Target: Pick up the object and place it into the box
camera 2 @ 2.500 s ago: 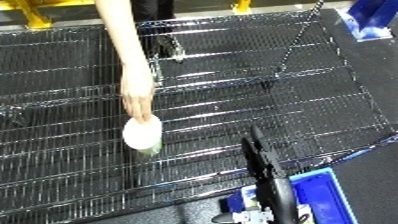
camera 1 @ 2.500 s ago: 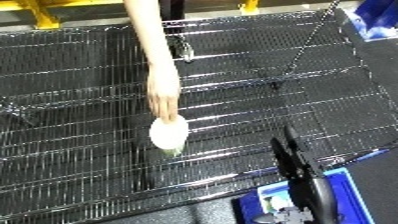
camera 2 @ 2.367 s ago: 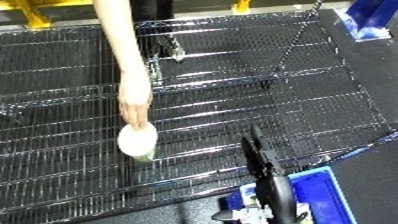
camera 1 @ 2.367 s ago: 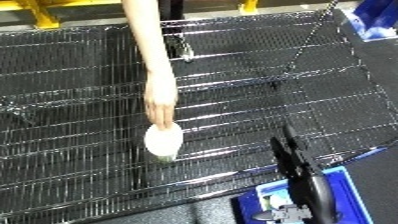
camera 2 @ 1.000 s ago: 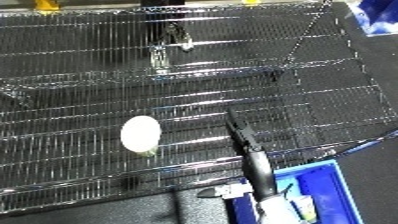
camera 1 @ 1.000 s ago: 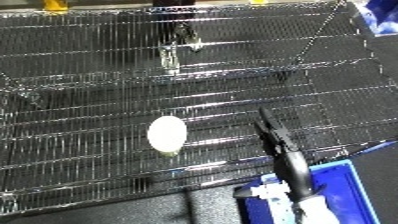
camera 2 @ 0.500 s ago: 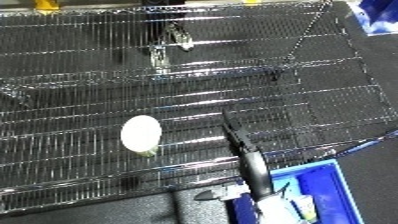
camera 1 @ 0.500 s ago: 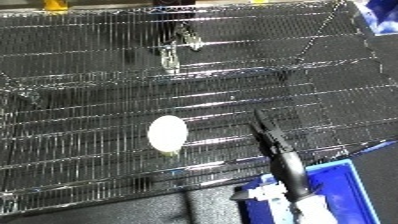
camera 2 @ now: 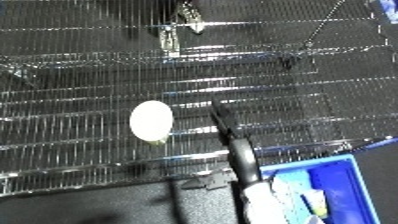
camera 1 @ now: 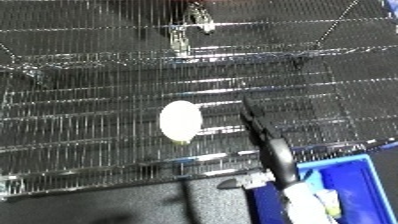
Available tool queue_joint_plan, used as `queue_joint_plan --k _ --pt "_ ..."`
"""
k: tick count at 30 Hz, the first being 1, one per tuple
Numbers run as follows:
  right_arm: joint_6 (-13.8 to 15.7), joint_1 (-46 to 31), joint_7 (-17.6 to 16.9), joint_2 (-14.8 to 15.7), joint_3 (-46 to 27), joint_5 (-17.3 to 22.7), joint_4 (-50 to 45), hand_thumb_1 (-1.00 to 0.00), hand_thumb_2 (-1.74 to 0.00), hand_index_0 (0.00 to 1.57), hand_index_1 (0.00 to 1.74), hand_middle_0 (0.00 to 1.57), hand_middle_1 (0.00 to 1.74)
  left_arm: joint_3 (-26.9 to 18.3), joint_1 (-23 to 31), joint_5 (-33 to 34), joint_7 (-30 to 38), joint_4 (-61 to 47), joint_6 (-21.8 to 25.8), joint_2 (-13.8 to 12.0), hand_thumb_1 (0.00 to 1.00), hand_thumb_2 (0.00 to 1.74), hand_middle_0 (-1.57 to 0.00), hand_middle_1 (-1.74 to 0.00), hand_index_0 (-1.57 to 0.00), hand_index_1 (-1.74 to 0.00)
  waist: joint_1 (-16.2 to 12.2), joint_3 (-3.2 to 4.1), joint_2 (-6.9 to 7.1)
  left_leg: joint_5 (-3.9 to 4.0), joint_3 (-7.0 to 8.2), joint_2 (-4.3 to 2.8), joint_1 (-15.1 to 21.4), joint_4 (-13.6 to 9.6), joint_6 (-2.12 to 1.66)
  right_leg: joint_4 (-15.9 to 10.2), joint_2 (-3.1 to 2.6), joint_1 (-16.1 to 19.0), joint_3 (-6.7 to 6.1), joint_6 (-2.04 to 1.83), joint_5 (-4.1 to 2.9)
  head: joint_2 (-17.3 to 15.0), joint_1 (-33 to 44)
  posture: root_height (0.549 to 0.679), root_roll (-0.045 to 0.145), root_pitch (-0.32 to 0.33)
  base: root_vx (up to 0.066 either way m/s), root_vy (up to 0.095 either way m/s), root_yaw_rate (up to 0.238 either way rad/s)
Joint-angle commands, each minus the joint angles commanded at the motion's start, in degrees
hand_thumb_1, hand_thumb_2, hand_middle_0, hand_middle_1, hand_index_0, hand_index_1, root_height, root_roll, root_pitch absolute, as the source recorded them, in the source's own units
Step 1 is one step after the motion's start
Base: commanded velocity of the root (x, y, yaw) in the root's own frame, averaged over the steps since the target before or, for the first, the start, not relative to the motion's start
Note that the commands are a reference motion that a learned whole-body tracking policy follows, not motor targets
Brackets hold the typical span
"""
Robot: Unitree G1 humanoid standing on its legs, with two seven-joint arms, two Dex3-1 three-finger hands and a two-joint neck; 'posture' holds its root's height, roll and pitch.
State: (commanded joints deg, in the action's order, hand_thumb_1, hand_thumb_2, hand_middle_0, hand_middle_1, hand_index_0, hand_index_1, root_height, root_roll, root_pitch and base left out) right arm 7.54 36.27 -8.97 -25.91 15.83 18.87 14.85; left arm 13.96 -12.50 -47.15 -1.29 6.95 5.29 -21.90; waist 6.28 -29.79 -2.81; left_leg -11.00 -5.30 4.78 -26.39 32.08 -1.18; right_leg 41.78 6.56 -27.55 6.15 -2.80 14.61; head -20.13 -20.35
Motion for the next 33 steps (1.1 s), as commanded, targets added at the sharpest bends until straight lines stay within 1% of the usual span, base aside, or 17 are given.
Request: queue_joint_plan --k 4,7,8,9,11,13,16,18,21,26,30,33 --pt "0.9 3.1 -0.3 -0.8 0.8 0.5 2.2 0.00 0.00 0.00 0.00 0.00 0.00 0.6 -0.6 -0.2 0.5 -0.2 0.4 0.1 1.00 1.74 -1.57 -1.74 -1.57 -1.74 0.5 0.00 -0.58 -0.57 0.40 0.42 -2.4 1.1 0.30 0.7 0.26 -2.4 -0.05 -0.15 -0.04 2.0 -1.5 0.644 0.048 0.101 -0.001 0.063 0.029" --pt "1.5 5.6 -0.4 -1.5 1.1 0.8 4.0 0.00 0.00 0.00 0.00 0.00 0.00 1.2 -0.6 -0.4 0.6 -0.3 0.7 0.1 1.00 1.74 -1.57 -1.74 -1.57 -1.74 1.0 0.00 -1.14 -1.01 0.65 0.75 -4.0 1.9 0.55 1.3 0.42 -4.0 -0.11 -0.25 -0.07 3.3 -2.7 0.642 0.046 0.120 0.034 0.071 0.031" --pt "1.6 6.3 -0.5 -1.7 1.2 0.8 4.6 0.00 0.00 0.00 0.00 0.00 0.00 1.4 -0.5 -0.4 0.6 -0.3 0.8 0.1 1.00 1.74 -1.57 -1.74 -1.57 -1.74 1.1 0.00 -1.33 -1.18 0.73 0.87 -4.5 2.1 0.64 1.5 0.46 -4.6 -0.14 -0.25 -0.04 4.7 -2.8 0.641 0.045 0.126 0.061 0.079 0.021" --pt "1.6 7.0 -0.5 -1.9 1.3 0.8 5.0 0.00 0.00 0.00 0.00 0.00 0.00 1.6 -0.4 -0.5 0.5 -0.4 0.9 0.1 1.00 1.74 -1.57 -1.74 -1.57 -1.74 1.3 0.00 -1.52 -1.36 0.80 1.01 -5.0 2.4 0.75 1.8 0.50 -5.1 -0.17 -0.25 -0.01 5.5 -2.9 0.640 0.045 0.132 0.064 0.083 0.015" --pt "1.4 8.2 -0.7 -2.4 1.6 0.7 5.3 0.00 0.00 0.00 0.00 0.00 0.00 1.8 -0.2 -0.8 0.6 -0.8 1.0 0.0 1.00 1.74 -1.57 -1.74 -1.57 -1.74 1.5 0.00 -1.81 -1.66 0.95 1.24 -5.9 3.0 1.01 2.3 0.58 -6.2 -0.25 -0.28 0.06 5.9 -3.0 0.639 0.044 0.143 0.063 0.074 0.005" --pt "1.1 9.3 -1.1 -2.9 1.9 0.7 5.3 0.00 0.00 0.00 0.00 0.00 0.00 1.9 0.0 -1.1 0.7 -1.4 1.0 -0.2 1.00 1.74 -1.57 -1.74 -1.57 -1.74 1.8 0.00 -2.05 -1.87 1.08 1.48 -7.0 3.5 1.31 2.8 0.63 -7.3 -0.31 -0.35 0.07 7.1 -3.8 0.638 0.043 0.156 0.044 0.063 0.011" --pt "1.0 10.9 -1.5 -3.4 2.5 0.8 6.0 0.00 0.00 0.00 0.00 0.00 0.00 2.3 0.0 -1.5 1.1 -2.1 1.0 -0.3 1.00 1.74 -1.57 -1.74 -1.57 -1.74 2.3 0.00 -2.36 -2.19 1.16 1.80 -8.6 4.3 1.65 3.4 0.66 -8.9 -0.30 -0.46 0.12 7.5 -5.0 0.636 0.040 0.173 0.027 0.042 0.033" --pt "1.2 12.0 -1.6 -3.3 2.8 0.7 6.9 0.00 0.00 0.00 0.00 0.00 0.00 2.7 -0.1 -1.6 1.2 -2.2 1.1 -0.2 1.00 1.74 -1.57 -1.74 -1.57 -1.74 2.5 0.00 -2.60 -2.50 1.17 2.01 -9.5 4.9 1.82 4.0 0.70 -9.7 -0.30 -0.45 0.21 7.9 -5.9 0.634 0.039 0.182 0.029 0.038 0.047" --pt "1.2 13.3 -1.7 -3.0 3.3 0.3 7.9 0.00 0.00 0.00 0.00 0.00 0.00 3.1 0.1 -1.7 1.4 -2.2 1.2 0.0 1.00 1.74 -1.57 -1.74 -1.57 -1.74 2.9 0.00 -2.96 -2.97 1.22 2.30 -10.5 5.7 2.06 4.6 0.79 -10.8 -0.35 -0.40 0.35 8.1 -6.9 0.632 0.037 0.193 0.037 0.039 0.040" --pt "0.4 15.1 -2.0 -2.9 4.3 0.4 9.0 0.00 0.00 0.00 0.00 0.00 0.00 3.6 0.7 -2.3 1.2 -2.7 1.5 -0.4 1.00 1.74 -1.57 -1.74 -1.57 -1.74 3.6 0.00 -3.51 -3.43 1.31 2.61 -11.9 6.4 2.41 5.0 0.93 -12.2 -0.50 -0.48 0.32 8.8 -9.0 0.631 0.035 0.210 0.025 0.035 0.019" --pt "0.3 16.7 -1.4 -2.7 5.2 1.0 10.7 -0.20 -0.35 0.31 0.35 0.31 0.35 4.1 1.0 -2.7 1.0 -3.1 1.8 -0.5 1.00 1.74 -1.57 -1.74 -1.57 -1.74 4.1 0.00 -3.94 -3.75 1.38 2.92 -12.8 7.0 2.66 5.3 1.01 -13.0 -0.51 -0.47 0.25 9.0 -10.0 0.629 0.033 0.220 0.012 0.030 0.018" --pt "0.6 17.6 -1.2 -2.5 5.7 1.6 11.7 -0.35 -0.61 0.55 0.61 0.55 0.61 4.3 1.2 -2.8 0.8 -3.2 2.1 -0.5 1.00 1.74 -1.57 -1.74 -1.57 -1.74 4.4 0.00 -4.17 -3.81 1.35 3.05 -13.0 6.9 2.83 5.3 1.05 -13.3 -0.54 -0.48 0.21 9.1 -10.4 0.629 0.032 0.224 0.007 0.018 0.022"
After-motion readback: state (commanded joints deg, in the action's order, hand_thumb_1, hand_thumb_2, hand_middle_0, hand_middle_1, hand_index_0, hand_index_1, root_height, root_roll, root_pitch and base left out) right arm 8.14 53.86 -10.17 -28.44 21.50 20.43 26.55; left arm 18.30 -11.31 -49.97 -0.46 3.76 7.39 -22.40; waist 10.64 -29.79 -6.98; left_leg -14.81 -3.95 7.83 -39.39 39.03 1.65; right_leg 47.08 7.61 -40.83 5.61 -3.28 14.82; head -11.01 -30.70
